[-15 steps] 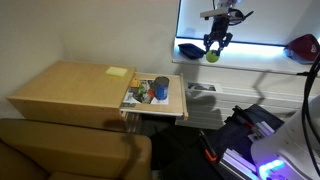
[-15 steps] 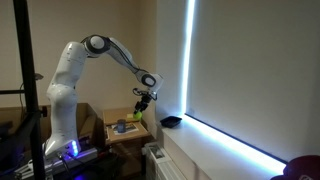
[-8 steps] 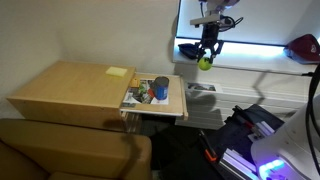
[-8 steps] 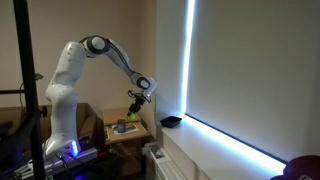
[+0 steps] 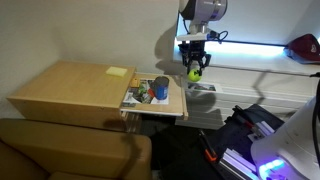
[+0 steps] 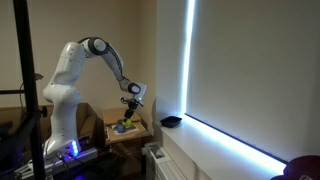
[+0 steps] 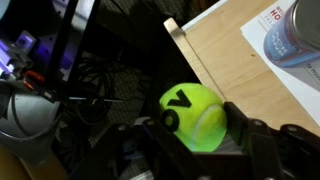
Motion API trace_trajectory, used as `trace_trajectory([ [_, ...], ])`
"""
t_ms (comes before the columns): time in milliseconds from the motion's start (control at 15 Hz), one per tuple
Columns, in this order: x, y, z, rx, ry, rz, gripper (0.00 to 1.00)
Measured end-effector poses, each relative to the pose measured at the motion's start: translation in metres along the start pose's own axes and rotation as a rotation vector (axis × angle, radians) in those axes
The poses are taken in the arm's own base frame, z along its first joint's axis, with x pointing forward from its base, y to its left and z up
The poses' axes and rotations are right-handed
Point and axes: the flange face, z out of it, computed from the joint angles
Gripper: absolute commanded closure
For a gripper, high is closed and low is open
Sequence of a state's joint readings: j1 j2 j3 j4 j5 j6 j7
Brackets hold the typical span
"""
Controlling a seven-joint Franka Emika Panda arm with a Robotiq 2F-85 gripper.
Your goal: Take the tennis ball on the windowsill and put it on the drawer
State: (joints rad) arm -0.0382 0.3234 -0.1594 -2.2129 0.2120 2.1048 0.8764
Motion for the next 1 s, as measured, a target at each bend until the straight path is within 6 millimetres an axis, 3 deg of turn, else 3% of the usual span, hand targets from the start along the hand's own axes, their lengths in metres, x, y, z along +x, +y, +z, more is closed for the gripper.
trace_trajectory([
  [67, 0.002, -0.001, 0.002, 0.028, 0.015, 0.002, 0.37],
  [200, 0.004, -0.002, 0.004, 0.071, 0.032, 0.009, 0.37],
  [267, 0.004, -0.002, 0.004, 0.076, 0.034, 0.010, 0.62],
  [533, 0.003, -0.006, 0.003, 0.106, 0.039, 0.017, 0.62],
  [1000, -0.007, -0.043, 0.015, 0.254, 0.130, 0.001, 0.62],
])
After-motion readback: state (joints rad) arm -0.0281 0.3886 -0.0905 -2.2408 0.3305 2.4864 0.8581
